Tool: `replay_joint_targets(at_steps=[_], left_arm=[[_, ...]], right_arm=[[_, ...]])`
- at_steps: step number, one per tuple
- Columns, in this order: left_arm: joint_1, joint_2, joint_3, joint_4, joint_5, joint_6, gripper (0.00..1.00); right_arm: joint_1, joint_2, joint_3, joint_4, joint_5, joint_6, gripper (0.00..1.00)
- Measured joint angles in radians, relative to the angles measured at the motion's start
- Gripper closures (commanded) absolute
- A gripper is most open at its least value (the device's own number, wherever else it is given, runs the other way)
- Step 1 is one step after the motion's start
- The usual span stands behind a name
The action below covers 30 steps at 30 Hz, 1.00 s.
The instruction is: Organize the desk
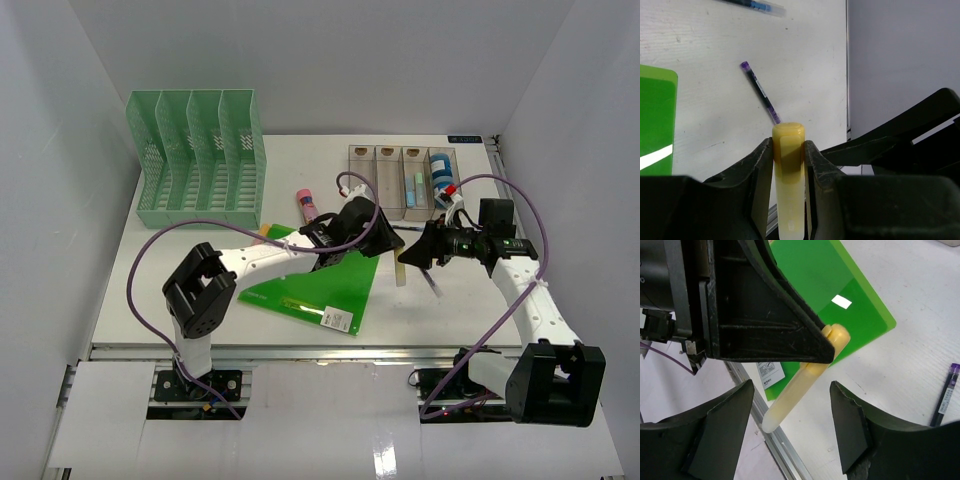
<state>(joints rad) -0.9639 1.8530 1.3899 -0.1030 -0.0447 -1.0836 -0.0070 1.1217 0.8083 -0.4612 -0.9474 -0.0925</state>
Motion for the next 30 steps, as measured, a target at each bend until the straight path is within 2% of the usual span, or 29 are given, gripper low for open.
replay_joint_targets(at_steps=[10, 12, 17, 20, 21, 22, 24, 27, 30], left_arm=[[0.02, 0.0, 0.017, 0.037, -0.005, -0.006, 0.99], [0.02, 0.0, 0.02, 0.046, -0.005, -0.006, 1.0], [0.023, 0.0, 0.02, 0.058, -0.014, -0.005, 0.96], [0.029, -0.003, 0.02, 0.064, -0.019, -0.005, 0.63], [0.032, -0.005, 0.02, 0.066, -0.019, -0.005, 0.51], [0.034, -0.008, 0.02, 0.068, -0.018, -0.006, 0.33], [0.039, -0.013, 0.017, 0.074, -0.017, -0.01, 0.19], [0.047, -0.025, 0.009, 0.077, -0.008, -0.006, 0.06], [0.053, -0.041, 0.008, 0.059, -0.013, 0.018, 0.02]], right_arm=[[0.081, 0.063, -0.004, 0.061, 0.061, 0.113, 0.41], [0.085, 0.083, -0.003, 0.071, 0.082, 0.126, 0.49], [0.088, 0.116, 0.003, 0.083, 0.107, 0.151, 0.76], [0.09, 0.132, 0.021, 0.086, 0.118, 0.164, 0.86], [0.089, 0.137, 0.025, 0.089, 0.119, 0.167, 0.89], [0.088, 0.141, 0.03, 0.091, 0.121, 0.169, 0.91], [0.089, 0.146, 0.041, 0.093, 0.124, 0.168, 0.92], [0.09, 0.152, 0.053, 0.096, 0.127, 0.166, 0.92], [0.09, 0.16, 0.066, 0.092, 0.151, 0.151, 0.92]])
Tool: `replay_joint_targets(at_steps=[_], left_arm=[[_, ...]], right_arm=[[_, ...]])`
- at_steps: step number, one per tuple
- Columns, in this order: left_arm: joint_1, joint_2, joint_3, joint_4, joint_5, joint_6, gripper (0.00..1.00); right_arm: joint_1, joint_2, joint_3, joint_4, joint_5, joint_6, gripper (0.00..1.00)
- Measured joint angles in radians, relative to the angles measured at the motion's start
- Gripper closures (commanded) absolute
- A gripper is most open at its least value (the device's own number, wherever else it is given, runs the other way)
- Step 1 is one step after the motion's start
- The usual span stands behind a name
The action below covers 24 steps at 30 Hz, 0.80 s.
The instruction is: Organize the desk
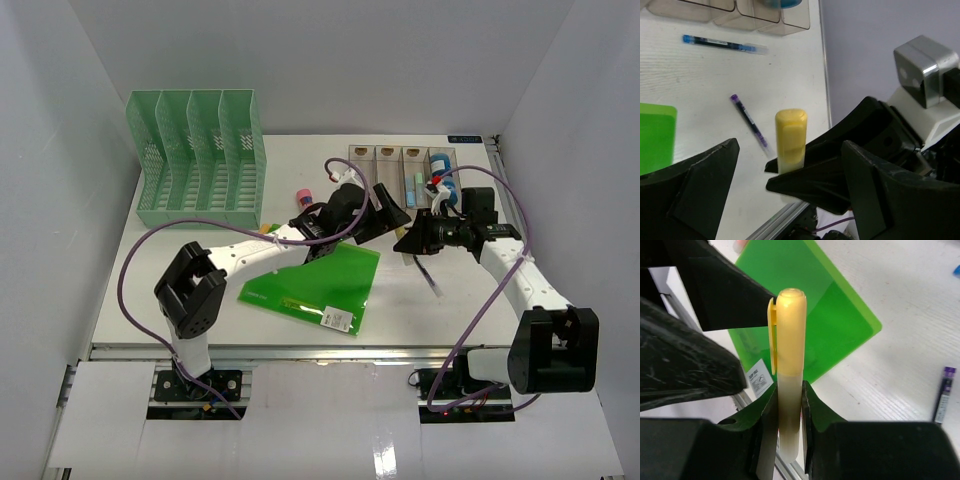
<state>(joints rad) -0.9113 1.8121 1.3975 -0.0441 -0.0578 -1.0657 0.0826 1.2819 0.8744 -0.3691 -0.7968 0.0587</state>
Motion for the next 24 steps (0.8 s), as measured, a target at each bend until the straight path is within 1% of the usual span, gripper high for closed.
replay_joint_targets(at_steps=[5, 8, 9, 14, 16, 18, 21, 22, 23, 24], left_arm=[[0.011, -0.074, -0.002, -0.087, -0.068, 0.094, 0.02], [0.02, -0.187, -0.042, -0.123, -0.127, 0.164, 0.02], [0.021, -0.235, -0.072, -0.108, -0.144, 0.199, 0.02], [0.03, -0.57, -0.314, -0.116, -0.205, 0.366, 0.02], [0.031, -0.691, -0.408, -0.113, -0.225, 0.433, 0.02], [0.033, -0.818, -0.516, -0.175, -0.254, 0.477, 0.02], [0.043, -0.952, -0.625, -0.299, -0.296, 0.514, 0.02], [0.05, -0.981, -0.646, -0.33, -0.308, 0.519, 0.02], [0.057, -1.004, -0.662, -0.357, -0.319, 0.522, 0.02], [0.064, -1.019, -0.673, -0.383, -0.331, 0.524, 0.02]], right_arm=[[-0.004, 0.027, 0.06, -0.006, 0.086, -0.042, 0.92], [-0.005, 0.06, 0.12, 0.0, 0.159, -0.062, 0.92], [-0.004, 0.073, 0.141, 0.0, 0.196, -0.067, 0.92], [-0.009, 0.213, 0.304, 0.076, 0.386, -0.072, 0.91], [-0.01, 0.288, 0.388, 0.076, 0.441, -0.068, 0.9], [-0.01, 0.411, 0.519, 0.098, 0.489, -0.059, 0.88], [-0.01, 0.584, 0.675, 0.135, 0.547, -0.047, 0.82], [-0.01, 0.633, 0.713, 0.134, 0.569, -0.046, 0.77], [-0.01, 0.679, 0.745, 0.133, 0.592, -0.047, 0.68], [-0.01, 0.715, 0.765, 0.133, 0.612, -0.047, 0.6]])
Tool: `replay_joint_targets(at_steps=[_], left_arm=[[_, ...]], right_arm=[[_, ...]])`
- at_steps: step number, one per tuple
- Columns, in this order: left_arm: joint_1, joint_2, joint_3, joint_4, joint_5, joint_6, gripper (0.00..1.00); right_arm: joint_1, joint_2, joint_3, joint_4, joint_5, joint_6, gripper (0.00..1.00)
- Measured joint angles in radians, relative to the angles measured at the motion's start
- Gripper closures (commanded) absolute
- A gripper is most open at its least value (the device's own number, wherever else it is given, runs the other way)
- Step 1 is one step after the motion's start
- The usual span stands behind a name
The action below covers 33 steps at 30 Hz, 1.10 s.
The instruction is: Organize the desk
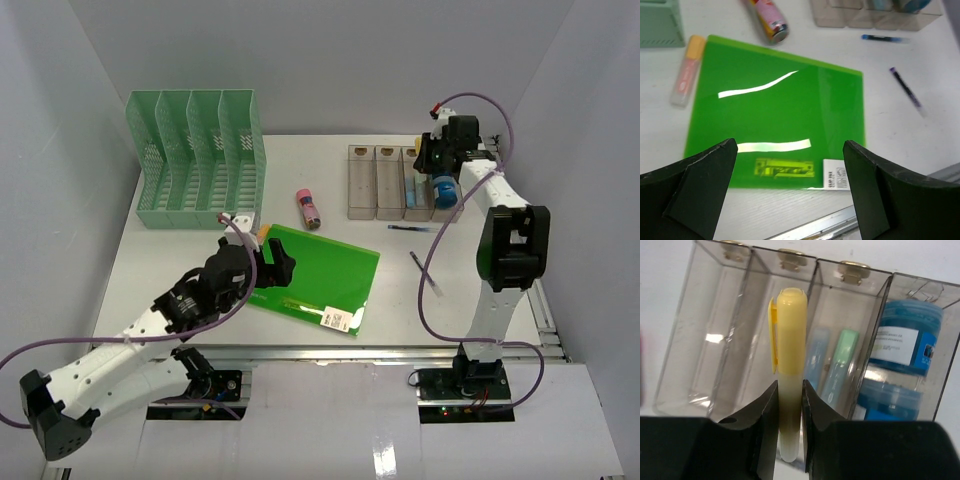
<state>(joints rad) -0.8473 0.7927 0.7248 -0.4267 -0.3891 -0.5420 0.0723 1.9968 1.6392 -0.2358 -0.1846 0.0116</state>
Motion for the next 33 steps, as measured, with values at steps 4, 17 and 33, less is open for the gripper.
replay_joint_targets(at_steps=[4, 17, 33], left_arm=[[0.039, -0.008, -0.018, -0.06, -0.024, 0.006, 0.06], [0.324, 0.305, -0.003, -0.045, 0.163, 0.071, 0.28], [0.421, 0.666, 0.13, 0.12, 0.206, 0.392, 0.43]], right_arm=[[0.0, 0.089, 0.015, -0.021, 0.055, 0.0, 0.4], [-0.04, -0.277, -0.272, -0.063, -0.28, -0.123, 0.23], [-0.149, -0.825, -0.822, 0.007, -0.934, -0.363, 0.2]])
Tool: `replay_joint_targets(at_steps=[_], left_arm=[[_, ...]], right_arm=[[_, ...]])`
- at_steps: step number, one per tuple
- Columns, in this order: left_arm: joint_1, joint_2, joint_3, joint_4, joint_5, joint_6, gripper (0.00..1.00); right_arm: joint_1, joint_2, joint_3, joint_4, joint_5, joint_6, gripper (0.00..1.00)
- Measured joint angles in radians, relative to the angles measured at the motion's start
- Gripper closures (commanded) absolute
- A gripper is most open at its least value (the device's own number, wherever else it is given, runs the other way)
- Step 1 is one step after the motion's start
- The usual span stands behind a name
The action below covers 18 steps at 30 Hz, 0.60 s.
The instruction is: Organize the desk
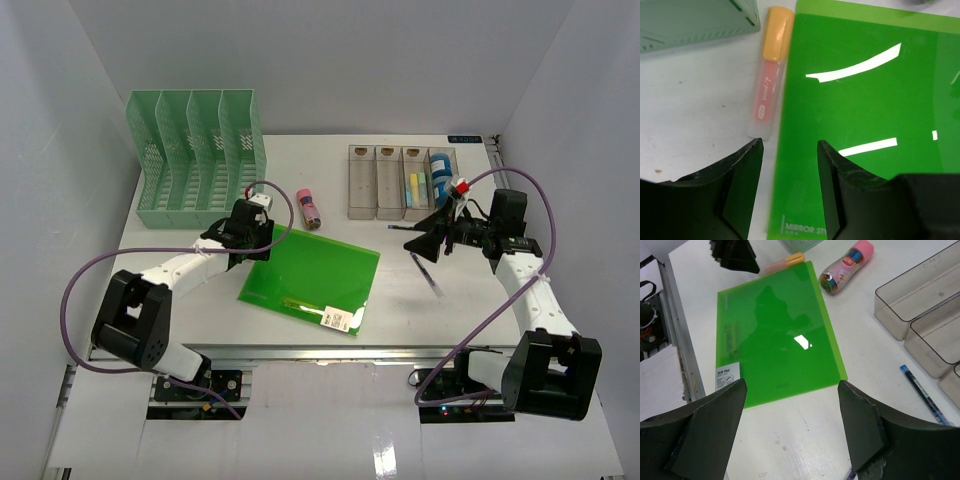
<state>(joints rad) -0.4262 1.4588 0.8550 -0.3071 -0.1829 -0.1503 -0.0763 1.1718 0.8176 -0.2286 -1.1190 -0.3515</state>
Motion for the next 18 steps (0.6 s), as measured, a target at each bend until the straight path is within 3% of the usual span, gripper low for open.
replay_joint_targets(at_steps=[18], left_arm=[[0.073, 0.208, 0.054, 0.105, 0.039, 0.139, 0.52]], right_arm=[[-0.056, -0.007, -0.029, 0.05, -0.142, 0.006, 0.2]])
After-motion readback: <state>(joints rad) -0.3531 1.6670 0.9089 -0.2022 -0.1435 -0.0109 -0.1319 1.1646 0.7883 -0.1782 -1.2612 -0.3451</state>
